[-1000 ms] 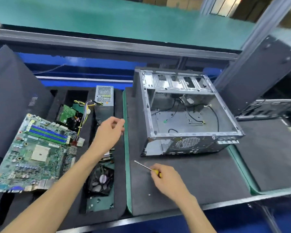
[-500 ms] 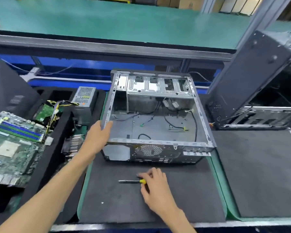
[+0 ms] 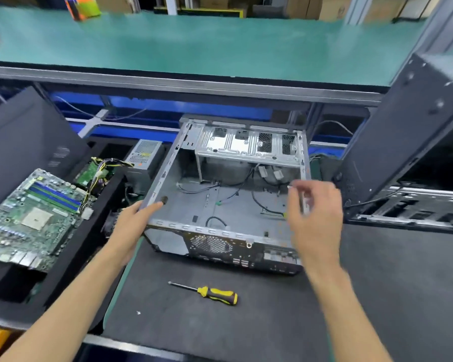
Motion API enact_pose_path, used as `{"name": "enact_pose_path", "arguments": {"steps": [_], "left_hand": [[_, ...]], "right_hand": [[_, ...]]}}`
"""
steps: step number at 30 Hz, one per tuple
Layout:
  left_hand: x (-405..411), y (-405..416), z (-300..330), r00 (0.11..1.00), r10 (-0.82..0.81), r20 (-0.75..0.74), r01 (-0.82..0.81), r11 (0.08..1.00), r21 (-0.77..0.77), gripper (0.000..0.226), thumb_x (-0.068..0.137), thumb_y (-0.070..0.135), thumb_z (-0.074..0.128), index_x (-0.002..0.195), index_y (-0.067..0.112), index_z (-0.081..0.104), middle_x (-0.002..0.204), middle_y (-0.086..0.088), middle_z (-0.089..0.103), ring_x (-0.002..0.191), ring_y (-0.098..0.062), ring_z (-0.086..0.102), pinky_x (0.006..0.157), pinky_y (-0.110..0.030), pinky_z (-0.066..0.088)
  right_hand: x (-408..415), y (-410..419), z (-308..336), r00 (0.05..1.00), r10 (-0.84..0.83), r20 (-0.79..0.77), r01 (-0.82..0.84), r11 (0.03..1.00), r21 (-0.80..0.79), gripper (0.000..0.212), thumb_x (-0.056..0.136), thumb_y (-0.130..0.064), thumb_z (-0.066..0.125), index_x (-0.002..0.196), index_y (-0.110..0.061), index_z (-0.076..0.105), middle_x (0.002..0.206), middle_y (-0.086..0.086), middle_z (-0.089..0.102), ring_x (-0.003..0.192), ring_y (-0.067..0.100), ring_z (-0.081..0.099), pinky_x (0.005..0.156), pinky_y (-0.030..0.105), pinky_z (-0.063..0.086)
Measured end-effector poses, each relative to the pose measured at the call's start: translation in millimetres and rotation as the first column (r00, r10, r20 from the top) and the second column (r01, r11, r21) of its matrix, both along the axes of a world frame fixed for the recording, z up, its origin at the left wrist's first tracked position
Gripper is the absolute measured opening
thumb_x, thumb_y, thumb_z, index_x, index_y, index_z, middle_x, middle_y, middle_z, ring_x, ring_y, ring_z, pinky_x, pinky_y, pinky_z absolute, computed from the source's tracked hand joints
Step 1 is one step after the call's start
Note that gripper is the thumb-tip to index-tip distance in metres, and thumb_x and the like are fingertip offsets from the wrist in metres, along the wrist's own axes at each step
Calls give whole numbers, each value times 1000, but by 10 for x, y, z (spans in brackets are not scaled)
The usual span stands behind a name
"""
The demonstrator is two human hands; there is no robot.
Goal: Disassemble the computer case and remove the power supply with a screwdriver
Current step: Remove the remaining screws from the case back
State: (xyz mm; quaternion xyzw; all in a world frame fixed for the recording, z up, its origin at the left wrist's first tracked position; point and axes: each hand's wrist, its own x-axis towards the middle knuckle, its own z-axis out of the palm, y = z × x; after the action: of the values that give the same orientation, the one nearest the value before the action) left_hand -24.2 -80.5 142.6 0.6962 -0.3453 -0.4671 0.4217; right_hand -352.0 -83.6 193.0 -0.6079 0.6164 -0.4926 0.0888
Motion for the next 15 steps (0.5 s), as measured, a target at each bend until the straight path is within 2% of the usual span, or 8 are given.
{"name": "enact_pose_path", "arguments": {"steps": [2, 4, 5, 6, 9, 13, 15], "left_hand": [[53, -206, 87, 985, -76, 158, 63, 994, 88, 15, 86, 19, 71, 100, 15, 74, 95, -4, 77, 91, -27, 72, 76, -35, 54], [48, -535, 182, 924, -168, 343, 108, 976, 188, 3, 81, 8, 71, 84, 9, 69, 84, -9, 70, 76, -31, 64, 67, -35, 49], [8, -691, 211, 886, -192, 422, 107, 970, 217, 7, 79, 3, 69, 77, 6, 63, 78, -11, 64, 69, -30, 58, 62, -33, 44], [-34, -820, 206, 842, -197, 501, 89, 969, 232, 11, 80, 0, 65, 75, 4, 57, 75, -13, 59, 67, -29, 53, 58, -32, 40], [-106, -987, 121, 729, -159, 666, 36, 980, 194, 5, 83, 0, 55, 80, 2, 52, 75, -15, 57, 67, -32, 53, 57, -33, 38], [-73, -943, 111, 692, -117, 713, 70, 993, 95, 7, 79, -2, 54, 73, 2, 56, 66, -12, 56, 58, -26, 50, 50, -31, 34], [-73, -952, 236, 677, -72, 732, 92, 996, 12, 19, 78, -4, 57, 64, 7, 50, 59, -8, 51, 54, -22, 45, 47, -28, 29]], "right_hand": [[-195, -434, 50, 995, -60, -76, 82, 942, 326, 49, 96, -25, 61, 140, -5, 49, 133, 15, 50, 124, 30, 44, 98, 30, 34], [-234, -711, 42, 997, -37, -75, 77, 737, 671, 70, 98, -26, 60, 153, -1, 24, 147, 23, 40, 133, 38, 42, 95, 37, 38], [-208, -788, 28, 998, -27, -59, 62, 642, 764, 71, 99, -24, 58, 154, -1, 19, 148, 23, 42, 131, 40, 47, 91, 38, 40], [-180, -844, -12, 998, -31, -52, 60, 603, 796, 65, 100, -20, 55, 152, -1, 21, 144, 23, 46, 126, 40, 51, 87, 38, 41], [-155, -882, -131, 987, -119, -112, 163, 636, 755, 42, 98, -6, 52, 137, 0, 38, 132, 24, 56, 115, 42, 57, 80, 39, 42], [-169, -831, -180, 979, -183, -91, 194, 695, 692, 22, 95, 0, 50, 117, 0, 52, 115, 22, 62, 98, 39, 60, 72, 37, 44], [-172, -784, -172, 975, -218, -42, 194, 746, 637, 24, 94, 3, 49, 116, -2, 55, 104, 17, 64, 87, 35, 59, 67, 35, 44]]}}
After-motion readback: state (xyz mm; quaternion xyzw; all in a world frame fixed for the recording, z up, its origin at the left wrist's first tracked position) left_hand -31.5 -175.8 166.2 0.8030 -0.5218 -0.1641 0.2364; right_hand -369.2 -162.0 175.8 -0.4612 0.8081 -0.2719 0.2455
